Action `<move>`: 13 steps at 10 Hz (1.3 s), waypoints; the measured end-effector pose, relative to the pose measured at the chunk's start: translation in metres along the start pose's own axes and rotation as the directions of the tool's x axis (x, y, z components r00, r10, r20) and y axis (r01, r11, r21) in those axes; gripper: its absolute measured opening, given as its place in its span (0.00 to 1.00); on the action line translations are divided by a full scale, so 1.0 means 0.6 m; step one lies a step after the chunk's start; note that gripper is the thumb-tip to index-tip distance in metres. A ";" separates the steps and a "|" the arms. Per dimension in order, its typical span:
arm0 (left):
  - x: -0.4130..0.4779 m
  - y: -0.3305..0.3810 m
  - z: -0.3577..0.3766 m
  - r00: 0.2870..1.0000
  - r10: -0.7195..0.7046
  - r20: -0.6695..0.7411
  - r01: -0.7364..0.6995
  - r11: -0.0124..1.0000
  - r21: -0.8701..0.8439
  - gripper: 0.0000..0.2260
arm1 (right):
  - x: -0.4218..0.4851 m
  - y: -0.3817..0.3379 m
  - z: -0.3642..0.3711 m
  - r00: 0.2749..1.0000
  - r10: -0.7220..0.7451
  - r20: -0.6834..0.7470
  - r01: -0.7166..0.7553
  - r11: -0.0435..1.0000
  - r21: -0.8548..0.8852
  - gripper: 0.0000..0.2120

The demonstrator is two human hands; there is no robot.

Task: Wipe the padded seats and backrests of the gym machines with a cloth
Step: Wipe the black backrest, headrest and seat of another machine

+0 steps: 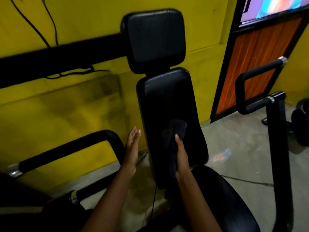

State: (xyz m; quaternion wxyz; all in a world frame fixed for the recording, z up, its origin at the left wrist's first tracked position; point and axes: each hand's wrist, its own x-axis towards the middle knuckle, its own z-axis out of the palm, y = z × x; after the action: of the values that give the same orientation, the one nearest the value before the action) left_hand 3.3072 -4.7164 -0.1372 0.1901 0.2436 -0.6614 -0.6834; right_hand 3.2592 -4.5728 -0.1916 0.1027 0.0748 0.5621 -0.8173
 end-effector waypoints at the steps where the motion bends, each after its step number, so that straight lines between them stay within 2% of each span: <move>1: 0.027 0.035 -0.017 0.999 0.053 0.011 -0.053 0.999 0.008 0.20 | -0.016 -0.029 0.029 0.997 -0.009 -0.074 0.043 0.880 0.472 0.35; 2: 0.099 0.099 -0.028 0.987 0.142 0.071 -0.143 0.990 0.010 0.20 | -0.043 -0.162 0.099 0.995 0.102 -0.010 -0.099 0.984 0.146 0.32; 3: 0.148 0.132 -0.033 0.977 0.186 0.101 -0.188 0.982 0.010 0.21 | -0.014 -0.191 0.160 0.961 0.208 -0.183 -0.174 0.967 0.187 0.31; 4: 0.249 0.190 -0.039 0.963 0.236 0.128 -0.233 0.972 -0.032 0.23 | 0.032 -0.190 0.228 0.989 0.148 -0.025 -0.130 0.928 0.349 0.29; 5: 0.305 0.225 -0.030 0.959 0.260 0.112 -0.257 0.965 -0.045 0.24 | 0.054 -0.212 0.256 0.998 0.042 -0.051 -0.024 0.948 0.318 0.29; 7: 0.417 0.316 0.007 0.923 0.359 0.139 -0.341 0.930 -0.137 0.25 | 0.149 -0.260 0.313 0.955 -0.253 -0.152 0.277 0.947 0.163 0.27; 8: 0.464 0.342 0.036 0.893 0.408 0.188 -0.379 0.909 -0.176 0.30 | 0.182 -0.284 0.352 0.861 -0.472 -0.188 0.494 0.864 0.095 0.25; 9: 0.474 0.338 0.056 0.878 0.407 0.250 -0.354 0.906 -0.232 0.34 | 0.201 -0.291 0.381 0.733 -0.657 -0.178 0.654 0.752 -0.081 0.27; 10: 0.466 0.333 0.085 0.892 0.441 0.103 -0.402 0.876 -0.267 0.24 | 0.239 -0.299 0.443 0.526 -0.850 -0.008 0.717 0.449 -0.533 0.29; 11: 0.466 0.328 0.092 0.855 0.518 0.020 -0.504 0.840 -0.203 0.21 | 0.267 -0.290 0.474 0.431 -0.900 0.062 0.620 0.245 -0.745 0.27; 12: 0.468 0.321 0.095 0.821 0.570 -0.029 -0.562 0.798 -0.216 0.17 | 0.307 -0.292 0.473 0.242 -0.962 0.129 0.606 0.046 -0.794 0.25; 13: 0.465 0.318 0.098 0.832 0.554 -0.035 -0.546 0.804 -0.236 0.10 | 0.344 -0.316 0.449 0.195 -0.968 0.161 0.641 0.001 -0.768 0.24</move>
State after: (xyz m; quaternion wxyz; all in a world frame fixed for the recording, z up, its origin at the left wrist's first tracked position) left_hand 3.0355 -4.8413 0.0309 0.3957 0.0053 -0.6208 -0.6767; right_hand 3.0097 -4.7757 0.0268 -0.5114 -0.1475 0.7549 -0.3831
